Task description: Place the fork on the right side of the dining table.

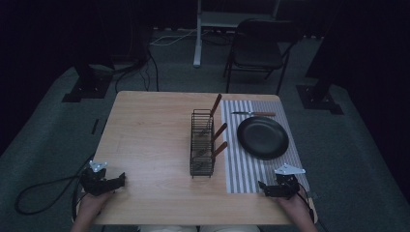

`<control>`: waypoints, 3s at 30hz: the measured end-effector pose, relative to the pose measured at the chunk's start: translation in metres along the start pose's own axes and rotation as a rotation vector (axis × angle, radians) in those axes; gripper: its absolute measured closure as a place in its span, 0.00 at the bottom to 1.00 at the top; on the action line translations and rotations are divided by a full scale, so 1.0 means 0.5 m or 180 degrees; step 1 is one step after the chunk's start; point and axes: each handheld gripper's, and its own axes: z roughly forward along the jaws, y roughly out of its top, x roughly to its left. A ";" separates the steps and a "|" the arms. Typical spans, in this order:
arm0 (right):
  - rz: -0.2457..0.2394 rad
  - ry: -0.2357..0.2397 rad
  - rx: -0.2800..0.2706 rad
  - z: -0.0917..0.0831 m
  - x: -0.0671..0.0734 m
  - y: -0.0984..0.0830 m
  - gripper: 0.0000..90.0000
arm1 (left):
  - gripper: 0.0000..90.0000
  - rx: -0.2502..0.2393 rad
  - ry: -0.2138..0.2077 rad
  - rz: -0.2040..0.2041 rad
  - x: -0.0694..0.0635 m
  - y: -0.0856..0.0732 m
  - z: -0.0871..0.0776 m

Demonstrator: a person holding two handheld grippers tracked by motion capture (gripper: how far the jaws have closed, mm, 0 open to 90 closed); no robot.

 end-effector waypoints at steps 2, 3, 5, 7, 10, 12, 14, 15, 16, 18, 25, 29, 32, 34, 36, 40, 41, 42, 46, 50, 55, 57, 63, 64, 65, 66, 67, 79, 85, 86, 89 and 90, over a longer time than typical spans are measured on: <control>-0.0003 0.0003 -0.0001 0.000 0.000 0.000 0.13 | 0.00 0.0000 -0.0002 0.0002 0.000 0.000 0.000; -0.0005 0.0004 -0.0001 0.000 0.000 0.000 0.13 | 0.00 0.0001 -0.0003 0.0003 0.000 0.000 0.000; -0.0009 0.0007 -0.0005 0.000 0.000 -0.001 0.13 | 0.00 0.0001 -0.0003 0.0003 0.000 0.000 0.000; -0.0010 0.0007 -0.0007 0.000 0.000 -0.001 0.13 | 0.00 0.0001 0.0002 -0.0002 0.000 -0.001 -0.001; -0.0006 0.0006 -0.0005 0.000 0.000 -0.001 0.13 | 0.00 0.0001 0.0003 -0.0002 0.000 -0.001 -0.001; -0.0006 0.0006 -0.0004 0.000 -0.001 -0.001 0.13 | 0.00 0.0000 0.0003 -0.0002 0.000 -0.001 -0.001; -0.0006 0.0006 0.0000 0.000 -0.001 -0.001 0.13 | 0.00 0.0000 0.0003 -0.0002 0.000 -0.001 -0.001; -0.0005 0.0007 0.0001 0.000 -0.001 0.000 0.13 | 0.00 0.0000 0.0003 -0.0002 0.000 -0.001 -0.001; -0.0005 0.0007 0.0004 0.000 -0.001 0.000 0.13 | 0.00 0.0000 0.0003 -0.0003 0.000 -0.001 -0.001; -0.0005 0.0011 0.0020 0.000 -0.001 0.001 0.13 | 0.00 -0.0001 0.0003 -0.0003 0.000 -0.001 -0.001; -0.0011 0.0005 0.0124 0.001 0.000 0.010 0.13 | 0.00 -0.0001 0.0003 -0.0003 -0.001 -0.001 -0.001; -0.0002 -0.0020 0.0223 -0.001 0.003 0.016 0.13 | 0.00 -0.0001 0.0003 -0.0003 0.000 -0.001 -0.001; -0.0014 -0.0005 0.0266 -0.004 0.004 0.017 0.14 | 0.00 0.0000 0.0003 -0.0002 0.000 -0.001 -0.001; -0.0005 0.0021 0.0264 -0.006 0.004 0.016 0.14 | 0.00 0.0000 0.0003 -0.0002 0.000 -0.001 -0.001; 0.0000 0.0035 0.0260 -0.008 0.004 0.017 0.15 | 0.00 0.0000 0.0003 -0.0002 0.000 -0.001 -0.001; 0.0010 0.0098 0.0193 -0.016 0.004 0.024 0.15 | 0.00 -0.0001 0.0003 -0.0003 0.000 -0.001 -0.001; 0.0013 0.0129 0.0190 -0.018 0.002 0.026 0.15 | 0.00 0.0000 0.0003 -0.0002 0.000 -0.001 -0.001; 0.0027 0.0146 0.0178 -0.019 0.002 0.027 0.15 | 0.00 -0.0001 0.0003 -0.0003 0.000 -0.001 -0.001; 0.0043 0.0198 0.0125 -0.026 0.000 0.035 0.16 | 0.00 -0.0001 0.0003 -0.0003 0.000 -0.001 -0.001; 0.0054 0.0248 0.0044 -0.037 0.000 0.050 0.16 | 0.00 0.0000 0.0003 -0.0003 0.000 -0.001 -0.001; 0.0019 0.0289 -0.0034 -0.042 0.002 0.067 0.16 | 0.00 -0.0001 0.0003 -0.0003 0.000 -0.001 -0.001; 0.0009 0.0310 -0.0058 -0.041 0.003 0.077 0.16 | 0.00 0.0000 0.0003 -0.0003 0.000 -0.001 -0.001; -0.0022 0.0380 -0.0138 -0.042 0.011 0.105 0.16 | 0.00 0.0000 0.0003 -0.0003 0.000 -0.001 -0.001; -0.0033 0.0370 -0.0146 -0.042 0.011 0.110 0.16 | 0.00 -0.0001 0.0003 -0.0003 0.000 -0.001 -0.001; -0.0042 0.0369 -0.0159 -0.042 0.012 0.115 0.16 | 0.00 0.0000 0.0003 -0.0003 0.000 -0.001 -0.001; -0.0043 0.0399 -0.0166 -0.042 0.012 0.120 0.16 | 0.00 0.0000 0.0003 -0.0003 0.000 -0.001 -0.001; -0.0054 0.0395 -0.0175 -0.042 0.013 0.125 0.16 | 0.00 0.0000 0.0003 -0.0002 0.000 -0.001 -0.001; -0.0165 0.0473 -0.0229 -0.033 0.022 0.180 0.18 | 0.00 -0.0001 0.0003 -0.0003 0.000 -0.001 -0.001; -0.0207 0.0548 -0.0242 -0.027 0.030 0.205 0.18 | 0.00 0.0000 0.0003 -0.0002 0.000 -0.001 -0.001; -0.0210 0.0555 -0.0251 -0.027 0.031 0.209 0.18 | 0.00 0.0000 0.0003 -0.0002 0.000 -0.001 -0.001; -0.0224 0.0571 -0.0293 -0.028 0.034 0.223 0.20 | 0.00 0.0001 0.0003 -0.0001 0.000 -0.001 -0.001; -0.0228 0.0579 -0.0307 -0.029 0.036 0.228 0.20 | 0.00 0.0001 0.0003 -0.0001 0.000 -0.001 -0.001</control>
